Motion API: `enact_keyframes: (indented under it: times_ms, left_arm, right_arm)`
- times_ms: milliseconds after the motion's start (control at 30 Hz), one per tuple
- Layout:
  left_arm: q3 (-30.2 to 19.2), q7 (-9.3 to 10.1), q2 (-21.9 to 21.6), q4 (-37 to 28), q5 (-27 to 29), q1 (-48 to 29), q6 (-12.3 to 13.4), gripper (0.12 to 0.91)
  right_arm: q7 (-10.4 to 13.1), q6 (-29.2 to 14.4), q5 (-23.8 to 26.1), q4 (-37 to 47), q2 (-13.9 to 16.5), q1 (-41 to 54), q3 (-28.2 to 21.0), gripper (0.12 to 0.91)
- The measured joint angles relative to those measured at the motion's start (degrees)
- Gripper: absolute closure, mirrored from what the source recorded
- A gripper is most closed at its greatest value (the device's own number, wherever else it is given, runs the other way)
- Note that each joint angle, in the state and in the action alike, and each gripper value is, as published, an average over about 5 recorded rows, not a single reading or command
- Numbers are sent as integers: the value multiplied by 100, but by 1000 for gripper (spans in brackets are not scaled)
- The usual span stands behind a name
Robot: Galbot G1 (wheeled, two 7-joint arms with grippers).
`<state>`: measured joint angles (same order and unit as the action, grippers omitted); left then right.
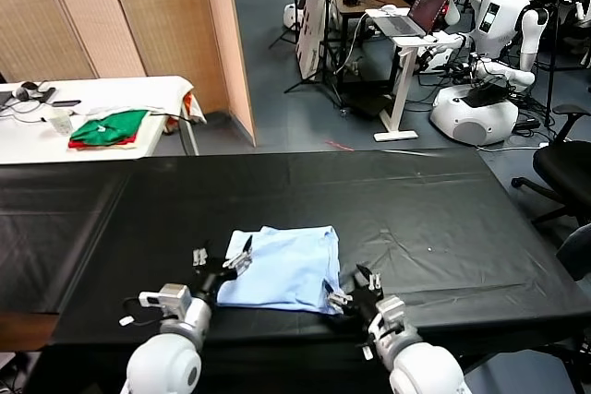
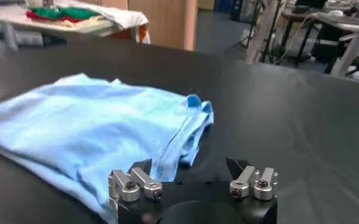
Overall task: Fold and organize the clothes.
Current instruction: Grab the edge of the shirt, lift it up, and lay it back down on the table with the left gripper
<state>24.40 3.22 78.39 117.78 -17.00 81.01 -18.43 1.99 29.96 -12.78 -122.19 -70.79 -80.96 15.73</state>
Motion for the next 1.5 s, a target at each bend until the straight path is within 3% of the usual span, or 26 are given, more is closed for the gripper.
enact_keyframes:
  times_ms: [267,500,867,1000,1267,1367,1500]
  left_arm:
    - [285,-249,82,-397,-298,26,146,123]
    - [512,-276,95,-628,-723,89,174,123]
    - [461,-422,330,-606,-928,304,193,150]
    - [493,-422,413,-677,-1260,270,100,294]
    - [664,-344,450,-716,-2142,260,-95,780]
    - [682,-327,440,-658,-2159,270,-130,860]
    - [704,-336,349,-548,-1651,257,-85,855]
  right_arm:
    - [21,-41,-935,-453,25,-325,663,118]
    - [56,-12,-1753,-606,219,-638,1360,118]
    - [88,-4,-1932,-610,301,-678,1720,118]
    - [88,-14,-1938,-631,296,-691,1767,118]
    - [83,-37,-1927,-656,217,-702,1775,118]
    - [84,-48,-1905,-655,194,-699,1769,118]
    - [88,-75,-1827,-640,186,-721,1791,118]
